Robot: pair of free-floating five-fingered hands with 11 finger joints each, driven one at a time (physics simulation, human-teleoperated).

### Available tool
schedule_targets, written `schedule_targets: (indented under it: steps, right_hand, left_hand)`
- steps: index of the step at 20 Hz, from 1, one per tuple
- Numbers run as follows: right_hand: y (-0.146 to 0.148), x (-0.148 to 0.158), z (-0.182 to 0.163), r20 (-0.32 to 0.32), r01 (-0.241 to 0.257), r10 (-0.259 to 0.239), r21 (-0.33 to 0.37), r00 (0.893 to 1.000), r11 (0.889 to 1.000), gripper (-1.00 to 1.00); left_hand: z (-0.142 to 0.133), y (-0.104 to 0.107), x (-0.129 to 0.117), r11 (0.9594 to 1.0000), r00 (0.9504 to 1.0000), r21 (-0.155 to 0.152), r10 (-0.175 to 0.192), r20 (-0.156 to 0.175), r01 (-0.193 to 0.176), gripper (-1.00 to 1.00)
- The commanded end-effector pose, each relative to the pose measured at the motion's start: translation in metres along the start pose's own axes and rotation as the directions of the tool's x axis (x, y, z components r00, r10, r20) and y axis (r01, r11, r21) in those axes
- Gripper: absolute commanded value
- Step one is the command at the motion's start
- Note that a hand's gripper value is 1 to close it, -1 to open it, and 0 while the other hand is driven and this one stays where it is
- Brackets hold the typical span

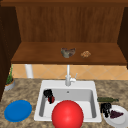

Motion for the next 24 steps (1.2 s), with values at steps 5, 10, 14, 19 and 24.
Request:
schedule_targets:
  steps: [5,10,14,19,24]
  right_hand:
    - [0.0,0.0,0.0,0.0,0.0,0.0,0.0,1.0,1.0,0.0]
    - [0.0,0.0,0.0,0.0,0.0,0.0,0.0,1.0,1.0,0.0]
    - [0.0,0.0,0.0,0.0,0.0,0.0,0.0,1.0,1.0,0.0]
    - [0.0,0.0,0.0,0.0,0.0,0.0,0.0,1.0,1.0,0.0]
    - [0.0,0.0,0.0,0.0,0.0,0.0,0.0,1.0,1.0,0.0]
  left_hand:
    - [-0.056,-0.041,-0.014,0.9997,0.9999,-0.022,0.007,-0.016,-0.008,1.0]
    - [-0.09,-0.075,-0.028,0.9991,0.9997,-0.041,-0.01,-0.024,0.009,1.0]
    - [-0.108,-0.112,-0.042,0.9994,0.9994,-0.013,-0.033,-0.014,0.033,1.0]
    - [-0.127,-0.153,-0.063,0.9997,0.9996,-0.004,-0.025,-0.014,0.025,1.0]
    - [-0.137,-0.188,-0.088,0.999,0.9996,0.045,-0.005,-0.029,0.006,1.0]
